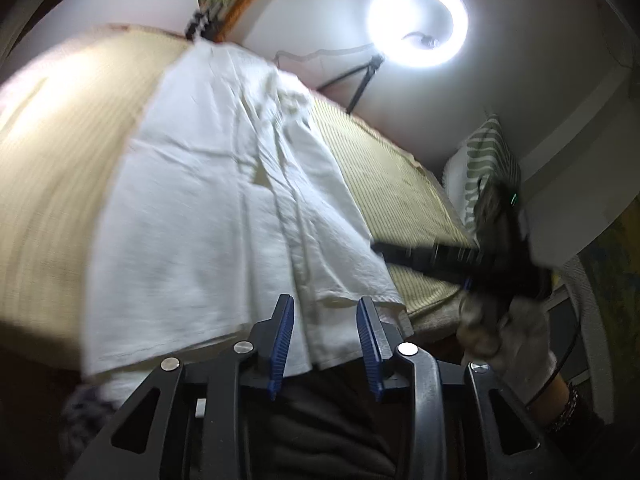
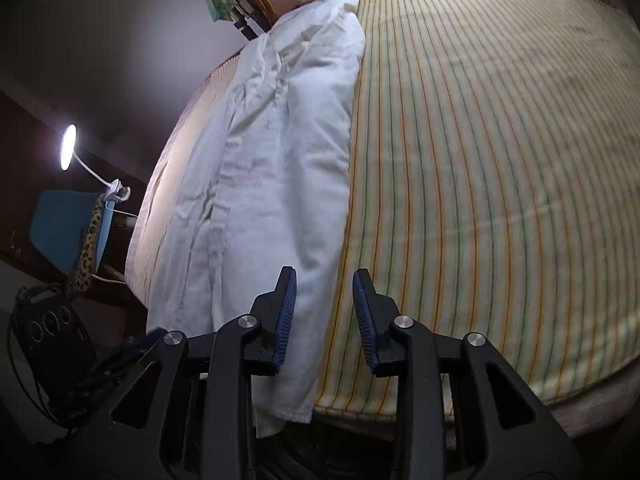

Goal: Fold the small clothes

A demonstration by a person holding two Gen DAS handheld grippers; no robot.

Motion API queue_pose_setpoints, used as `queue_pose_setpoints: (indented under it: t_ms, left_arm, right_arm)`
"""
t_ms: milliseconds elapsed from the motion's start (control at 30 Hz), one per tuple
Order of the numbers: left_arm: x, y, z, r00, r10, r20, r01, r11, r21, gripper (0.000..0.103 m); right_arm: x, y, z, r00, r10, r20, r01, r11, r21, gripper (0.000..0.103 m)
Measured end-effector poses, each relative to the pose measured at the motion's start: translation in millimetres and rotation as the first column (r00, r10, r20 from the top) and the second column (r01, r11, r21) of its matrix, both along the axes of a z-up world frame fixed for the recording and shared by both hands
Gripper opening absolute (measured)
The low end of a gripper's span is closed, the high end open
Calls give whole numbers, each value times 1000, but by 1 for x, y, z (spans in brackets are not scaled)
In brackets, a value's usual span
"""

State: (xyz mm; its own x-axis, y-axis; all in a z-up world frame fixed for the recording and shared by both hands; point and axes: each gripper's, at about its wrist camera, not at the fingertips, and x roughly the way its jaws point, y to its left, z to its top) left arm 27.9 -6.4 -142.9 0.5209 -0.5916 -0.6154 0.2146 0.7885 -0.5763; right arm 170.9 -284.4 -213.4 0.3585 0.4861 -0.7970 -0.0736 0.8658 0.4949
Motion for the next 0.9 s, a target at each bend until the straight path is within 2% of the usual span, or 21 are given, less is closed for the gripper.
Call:
queue_pose_setpoints:
  t_ms: [133, 200, 267, 300, 367, 433, 467, 567, 667, 700, 800, 900]
  left_arm:
    - [-12, 35, 5, 995, 89, 44, -92, 994, 67, 36]
    - [-12, 54, 2, 990, 136, 29, -137, 988, 69, 36]
    - [-12, 73, -3, 985, 175, 7, -175, 982, 67, 36]
    - [-13, 79, -4, 982, 188, 3, -187, 980, 72, 36]
    - [-11, 85, -6, 981, 196, -1, -195, 977, 84, 36]
    - [-7, 82, -5, 981, 192, 9, -192, 977, 93, 36]
    - [-7, 80, -3, 982, 187, 19, -188, 978, 96, 36]
    - [1, 71, 3, 986, 157, 51, -162, 982, 95, 36]
    - [14, 52, 8, 990, 120, 68, -127, 987, 102, 36]
    - [18, 45, 9, 992, 102, 74, -110, 988, 106, 36]
    - [28, 22, 13, 995, 56, 85, -66, 991, 113, 36]
    - [39, -4, 13, 996, -4, 94, -8, 992, 129, 36]
  right_arm:
    - [-16, -2, -9, 1000, -22, -6, 22, 996, 83, 31]
    - [-22, -3, -12, 1000, -18, -23, 21, 990, 141, 31]
    - [-28, -1, -16, 1000, -6, -29, 10, 987, 160, 31]
    - [-30, 1, -18, 1000, -3, -24, 7, 986, 168, 28]
    - [-33, 2, -20, 999, 5, -36, 3, 979, 205, 13]
    - [-35, 1, -10, 1000, -6, -31, 12, 978, 210, 10]
    - [-38, 1, 2, 1000, -9, 1, 9, 977, 214, 10]
    - [-42, 6, 22, 997, 6, 76, -17, 988, 156, 10]
    - [-38, 20, -1, 999, 45, 0, -45, 999, 26, 10]
    - [-38, 22, -6, 999, 52, -12, -52, 999, 0, 14]
    - [-37, 20, 1, 995, 95, -14, -95, 995, -10, 20]
    - [-36, 12, 26, 990, 121, 77, -117, 992, -52, 20]
